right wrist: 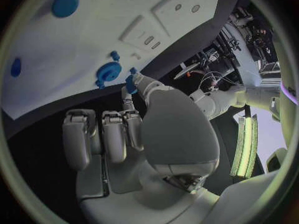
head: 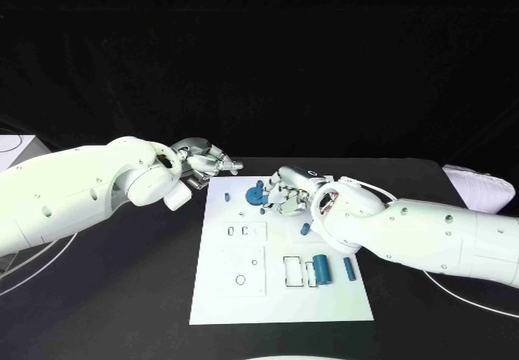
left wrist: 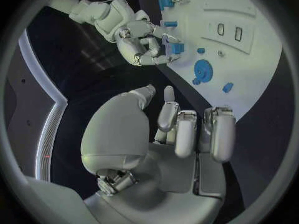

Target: Assemble the parts on the task board

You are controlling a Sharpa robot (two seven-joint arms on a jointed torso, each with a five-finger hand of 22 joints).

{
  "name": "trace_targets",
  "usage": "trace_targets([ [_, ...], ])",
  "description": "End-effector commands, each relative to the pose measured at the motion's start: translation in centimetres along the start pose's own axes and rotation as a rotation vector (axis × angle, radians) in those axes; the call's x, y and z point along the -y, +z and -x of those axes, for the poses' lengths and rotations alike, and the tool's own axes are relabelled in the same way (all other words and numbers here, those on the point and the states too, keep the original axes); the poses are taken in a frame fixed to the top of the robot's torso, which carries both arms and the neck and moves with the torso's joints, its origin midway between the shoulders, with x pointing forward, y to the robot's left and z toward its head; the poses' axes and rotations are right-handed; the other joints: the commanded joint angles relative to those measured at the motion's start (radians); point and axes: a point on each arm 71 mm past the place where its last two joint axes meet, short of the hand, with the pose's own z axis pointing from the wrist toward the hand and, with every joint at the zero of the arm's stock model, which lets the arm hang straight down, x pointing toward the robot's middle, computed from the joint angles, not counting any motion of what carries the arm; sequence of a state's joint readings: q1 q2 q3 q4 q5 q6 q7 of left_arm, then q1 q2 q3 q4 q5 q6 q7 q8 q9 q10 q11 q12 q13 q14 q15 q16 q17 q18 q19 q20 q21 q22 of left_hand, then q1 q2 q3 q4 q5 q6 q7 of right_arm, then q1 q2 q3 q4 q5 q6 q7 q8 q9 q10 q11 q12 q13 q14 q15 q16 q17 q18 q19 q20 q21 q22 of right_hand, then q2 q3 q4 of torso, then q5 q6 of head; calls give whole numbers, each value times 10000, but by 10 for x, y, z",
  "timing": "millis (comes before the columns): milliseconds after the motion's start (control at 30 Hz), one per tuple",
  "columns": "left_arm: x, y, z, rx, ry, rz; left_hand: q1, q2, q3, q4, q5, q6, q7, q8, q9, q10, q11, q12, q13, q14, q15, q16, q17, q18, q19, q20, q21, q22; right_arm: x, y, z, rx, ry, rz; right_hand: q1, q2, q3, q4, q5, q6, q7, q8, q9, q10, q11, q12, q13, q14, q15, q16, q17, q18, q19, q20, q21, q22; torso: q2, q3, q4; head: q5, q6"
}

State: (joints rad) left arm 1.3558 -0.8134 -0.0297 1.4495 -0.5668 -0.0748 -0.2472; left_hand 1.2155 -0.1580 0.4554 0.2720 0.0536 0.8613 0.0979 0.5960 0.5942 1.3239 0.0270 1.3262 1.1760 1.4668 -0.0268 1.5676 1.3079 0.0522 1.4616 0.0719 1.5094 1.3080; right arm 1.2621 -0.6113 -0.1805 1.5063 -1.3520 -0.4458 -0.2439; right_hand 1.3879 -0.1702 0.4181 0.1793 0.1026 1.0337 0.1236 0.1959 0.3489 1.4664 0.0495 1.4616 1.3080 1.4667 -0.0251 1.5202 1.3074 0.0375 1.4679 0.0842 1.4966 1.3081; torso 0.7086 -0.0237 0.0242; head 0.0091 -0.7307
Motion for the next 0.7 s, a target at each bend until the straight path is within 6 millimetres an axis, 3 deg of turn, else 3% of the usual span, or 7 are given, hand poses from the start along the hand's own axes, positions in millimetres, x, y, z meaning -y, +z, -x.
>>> trace_targets([
  [33,0,-1,1,11,61,83,-42,24,29,19,-18,-68,25,41,12,-64,0,-36,-8,1040,-50,32,2629,-154,74,-15,-50,883,-6,-3,-9,3,-646,57,-74,-11,48,-7,61,26,-13,35,14,282,-76,39,1519,821,-84,25,1681,-176,549,-75,20,2104,9,22,-5,16,-41],
  [233,-3,-2,3,24,54,156,-40,28,36,21,-18,-72,26,42,19,-78,1,-49,-25,1040,-50,32,2629,-155,76,-15,-48,887,-14,-7,-26,-65,-757,131,-74,-11,48,-7,61,26,-13,35,14,282,-76,39,1519,821,-84,25,1681,-176,549,-75,20,2104,2,14,-4,13,-112],
  [700,-7,-3,4,-83,78,310,-52,42,50,38,-19,-82,31,45,42,-159,5,-129,-138,1040,-48,32,2629,-151,64,-14,-55,871,-29,-8,-49,138,-998,394,-93,-30,62,-11,113,20,-18,43,18,286,-84,42,1523,819,-79,19,1669,-180,558,-75,32,2114,14,31,8,14,-225],
])
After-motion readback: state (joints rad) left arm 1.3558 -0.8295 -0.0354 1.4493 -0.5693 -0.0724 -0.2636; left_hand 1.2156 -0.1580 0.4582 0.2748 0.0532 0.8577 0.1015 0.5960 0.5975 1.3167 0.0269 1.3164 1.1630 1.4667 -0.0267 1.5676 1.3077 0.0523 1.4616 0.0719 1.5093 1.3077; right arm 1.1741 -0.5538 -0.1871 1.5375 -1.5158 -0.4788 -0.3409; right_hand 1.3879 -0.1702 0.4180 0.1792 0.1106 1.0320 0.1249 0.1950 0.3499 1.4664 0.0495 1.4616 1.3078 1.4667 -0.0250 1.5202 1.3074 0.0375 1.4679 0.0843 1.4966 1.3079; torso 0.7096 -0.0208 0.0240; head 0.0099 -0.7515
